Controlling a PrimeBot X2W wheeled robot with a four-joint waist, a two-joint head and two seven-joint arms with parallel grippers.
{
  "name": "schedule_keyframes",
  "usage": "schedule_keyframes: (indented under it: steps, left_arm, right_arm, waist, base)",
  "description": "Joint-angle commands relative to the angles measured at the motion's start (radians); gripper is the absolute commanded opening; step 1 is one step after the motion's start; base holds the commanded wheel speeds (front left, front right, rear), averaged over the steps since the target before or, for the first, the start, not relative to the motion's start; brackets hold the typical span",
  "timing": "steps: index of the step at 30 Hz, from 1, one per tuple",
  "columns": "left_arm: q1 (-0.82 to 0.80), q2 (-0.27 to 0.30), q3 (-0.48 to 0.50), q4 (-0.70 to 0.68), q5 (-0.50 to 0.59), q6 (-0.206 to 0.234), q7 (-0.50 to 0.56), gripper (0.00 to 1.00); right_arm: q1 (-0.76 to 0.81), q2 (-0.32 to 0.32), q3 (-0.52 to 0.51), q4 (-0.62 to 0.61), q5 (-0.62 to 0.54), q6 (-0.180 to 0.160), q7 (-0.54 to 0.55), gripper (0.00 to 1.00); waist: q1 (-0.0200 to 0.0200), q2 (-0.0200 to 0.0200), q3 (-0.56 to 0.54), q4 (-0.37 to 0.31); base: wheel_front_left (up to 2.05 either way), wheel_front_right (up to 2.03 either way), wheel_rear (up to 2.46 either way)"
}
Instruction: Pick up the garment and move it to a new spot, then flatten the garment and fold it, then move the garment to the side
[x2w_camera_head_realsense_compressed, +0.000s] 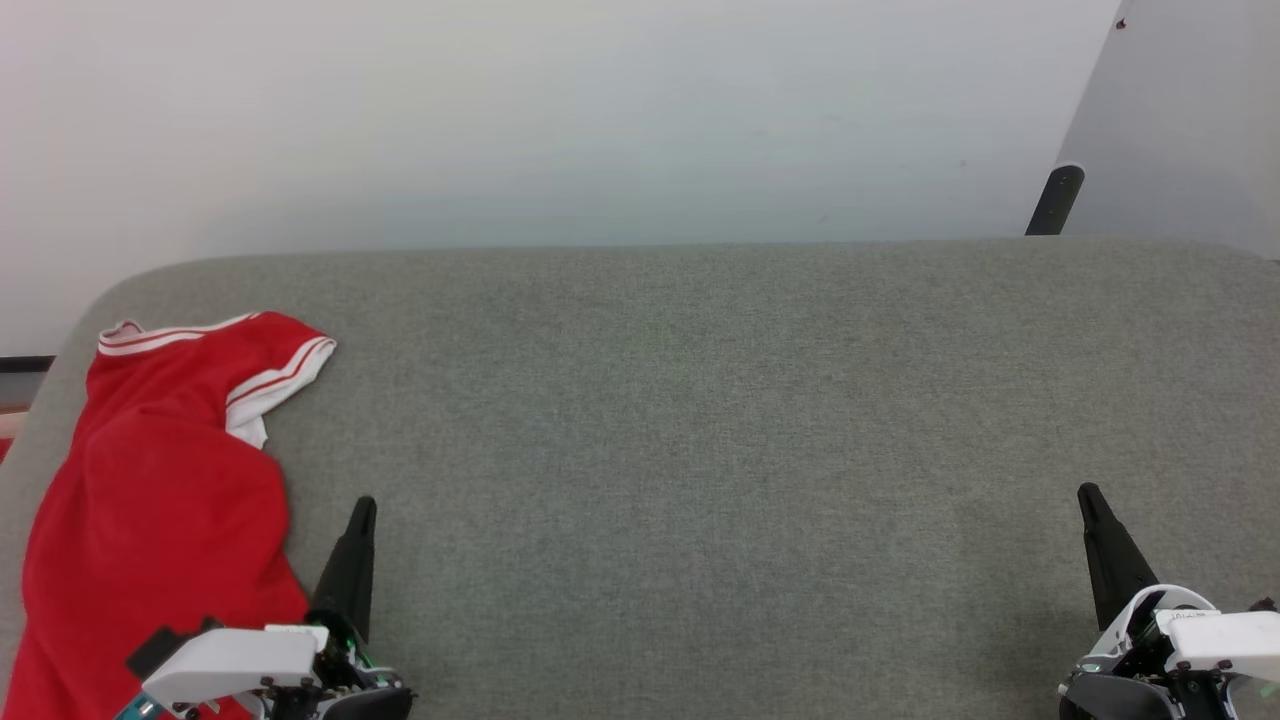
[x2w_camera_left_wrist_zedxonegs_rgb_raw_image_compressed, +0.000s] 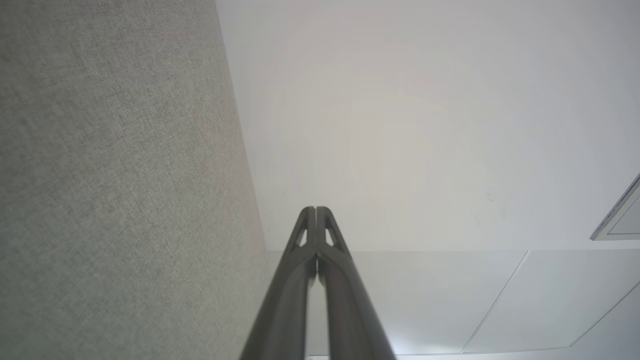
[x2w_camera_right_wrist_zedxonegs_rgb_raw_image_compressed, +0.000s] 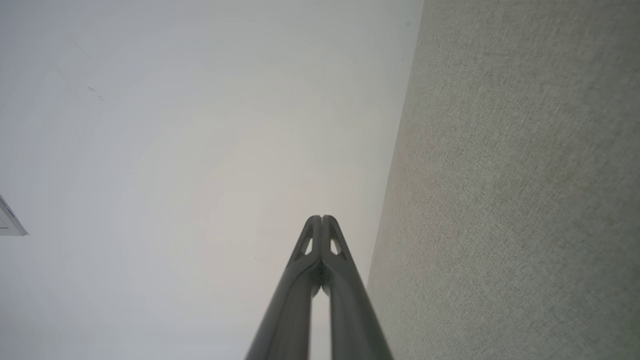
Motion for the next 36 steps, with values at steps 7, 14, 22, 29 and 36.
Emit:
schedule_keyframes:
  steps: [7,14,22,29,36]
  left_arm:
    - [-0.009,0.0,0.001,0.0,0.0,-0.006,0.0,0.0]
    - [-0.009,0.0,0.001,0.0,0.0,-0.006,0.0,0.0]
    - [-0.009,0.0,0.001,-0.001,0.0,-0.006,0.0,0.0]
    - [-0.009,0.0,0.001,0.0,0.0,-0.006,0.0,0.0]
    - [-0.009,0.0,0.001,0.0,0.0,-0.006,0.0,0.0]
  right_arm:
    - [-0.003,0.003,0.001,0.0,0.0,0.004,-0.001,0.0]
    - [-0.003,0.003,0.001,0.0,0.0,0.004,-0.001,0.0]
    - [-0.003,0.003,0.001,0.0,0.0,0.004,-0.001,0.0]
    - [-0.003,0.003,0.001,0.0,0.0,0.004,-0.001,0.0]
    - [-0.003,0.003,0.001,0.0,0.0,0.004,-0.001,0.0]
  waist:
    - [0.0,0.0,0.0,0.0]
    - [0.0,0.0,0.0,0.0]
    - [0.0,0.0,0.0,0.0]
    - [0.0,0.0,0.0,0.0]
    - [0.0,0.0,0.0,0.0]
  base:
    - [0.0,0.0,0.0]
    - [0.0,0.0,0.0]
    - [0.0,0.0,0.0]
    - [0.0,0.0,0.0]
    - [0.0,0.0,0.0]
